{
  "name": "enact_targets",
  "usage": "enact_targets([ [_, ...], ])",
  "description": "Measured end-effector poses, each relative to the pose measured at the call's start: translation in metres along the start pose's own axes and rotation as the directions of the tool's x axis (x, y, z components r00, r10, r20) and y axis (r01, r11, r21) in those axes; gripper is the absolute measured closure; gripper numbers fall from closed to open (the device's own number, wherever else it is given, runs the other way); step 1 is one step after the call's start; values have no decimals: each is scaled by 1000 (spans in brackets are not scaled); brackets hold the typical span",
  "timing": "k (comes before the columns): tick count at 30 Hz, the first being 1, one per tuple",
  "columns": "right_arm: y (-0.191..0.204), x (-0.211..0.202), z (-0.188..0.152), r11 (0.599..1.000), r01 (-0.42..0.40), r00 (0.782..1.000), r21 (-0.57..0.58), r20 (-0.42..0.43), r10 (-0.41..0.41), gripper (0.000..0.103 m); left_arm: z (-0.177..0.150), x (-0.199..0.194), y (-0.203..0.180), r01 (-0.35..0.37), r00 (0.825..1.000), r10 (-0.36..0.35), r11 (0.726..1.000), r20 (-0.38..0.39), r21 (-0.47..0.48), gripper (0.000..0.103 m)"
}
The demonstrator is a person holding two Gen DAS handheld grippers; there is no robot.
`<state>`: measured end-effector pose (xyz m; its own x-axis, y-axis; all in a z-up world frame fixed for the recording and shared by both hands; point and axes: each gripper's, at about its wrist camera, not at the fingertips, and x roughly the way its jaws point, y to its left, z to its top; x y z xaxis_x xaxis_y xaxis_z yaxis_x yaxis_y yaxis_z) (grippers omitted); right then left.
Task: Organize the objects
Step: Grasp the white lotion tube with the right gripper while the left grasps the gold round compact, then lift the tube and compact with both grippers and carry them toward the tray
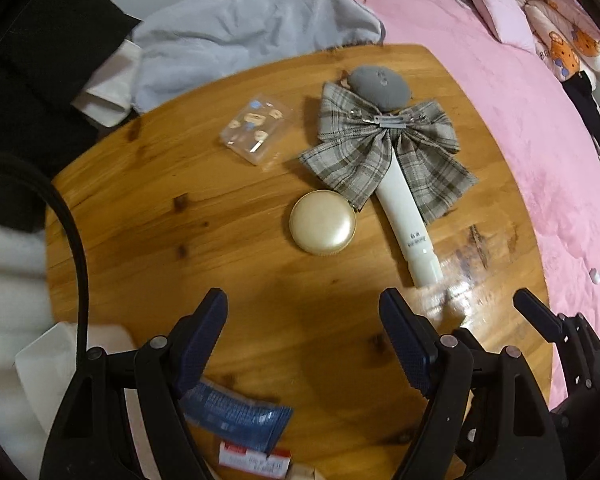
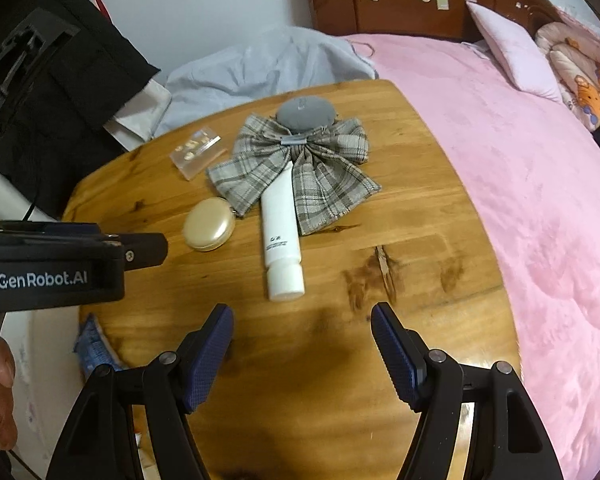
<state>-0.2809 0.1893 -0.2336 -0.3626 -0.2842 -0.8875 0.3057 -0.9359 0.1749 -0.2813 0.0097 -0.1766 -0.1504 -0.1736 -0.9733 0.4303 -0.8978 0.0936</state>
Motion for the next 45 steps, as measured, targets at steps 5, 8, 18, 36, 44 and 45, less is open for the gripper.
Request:
enact_targets([
  [5,1,32,5,999,-32,999,-34,-24,31,31,17,35,-3,-14,1000,14,1000,-28,15,22],
  [8,2,43,5,998,-38,999,-47,-29,37,31,26,53,-3,-3,998,2,1000,-60,-6,22],
  [18,9,57,8,994,-23,1000,-104,2,23,33,34,76,-8,10,995,-11,1000,-99,-13,21],
  [36,16,58,12,984,60,998,-169,35,-54,74,33,77,-6,31,998,-29,999,-60,42,28],
  [44,6,47,0,994,15,1000,-110,-3,-15,74,22,65,-30,-39,999,38,991,11,125,44],
  [45,4,46,-3,995,12,1000,-102,-5,-12,74,19,64,-32,-52,999,50,990,15,131,44],
])
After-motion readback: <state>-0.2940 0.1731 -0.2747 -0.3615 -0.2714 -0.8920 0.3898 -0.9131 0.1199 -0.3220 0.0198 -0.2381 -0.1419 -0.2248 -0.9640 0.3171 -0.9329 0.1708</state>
